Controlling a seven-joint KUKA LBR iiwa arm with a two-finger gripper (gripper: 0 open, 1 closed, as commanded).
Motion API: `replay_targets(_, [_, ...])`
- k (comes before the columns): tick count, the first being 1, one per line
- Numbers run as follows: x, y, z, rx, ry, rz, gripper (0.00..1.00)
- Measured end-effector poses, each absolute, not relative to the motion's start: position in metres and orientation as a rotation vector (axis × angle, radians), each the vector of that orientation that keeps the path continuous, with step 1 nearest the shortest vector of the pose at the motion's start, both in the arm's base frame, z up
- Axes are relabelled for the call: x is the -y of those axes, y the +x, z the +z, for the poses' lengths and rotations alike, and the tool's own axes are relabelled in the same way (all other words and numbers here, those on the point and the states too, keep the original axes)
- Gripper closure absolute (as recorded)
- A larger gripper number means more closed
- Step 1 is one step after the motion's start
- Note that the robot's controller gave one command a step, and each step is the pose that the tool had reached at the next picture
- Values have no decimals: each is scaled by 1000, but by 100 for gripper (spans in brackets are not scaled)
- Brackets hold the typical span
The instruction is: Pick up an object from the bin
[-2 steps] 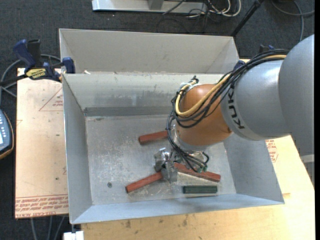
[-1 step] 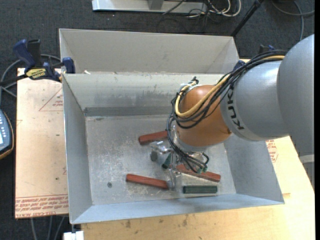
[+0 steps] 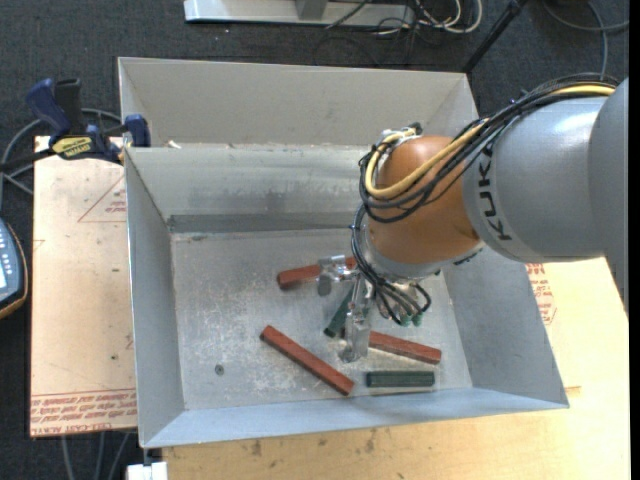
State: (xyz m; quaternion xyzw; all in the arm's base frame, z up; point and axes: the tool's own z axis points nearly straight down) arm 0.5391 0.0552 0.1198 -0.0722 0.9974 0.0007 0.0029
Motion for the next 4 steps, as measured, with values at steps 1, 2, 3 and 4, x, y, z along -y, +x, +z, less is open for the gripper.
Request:
replay_targets(1, [68,558,71,-3099,-459,-2,0])
replay_targets(2, [64,559,72,-3098,-465,0,100])
replay_targets(3, [64,557,71,-3103,-467,2,0])
replay_targets(4, [-25,617,71,-2855,-1294,2,0])
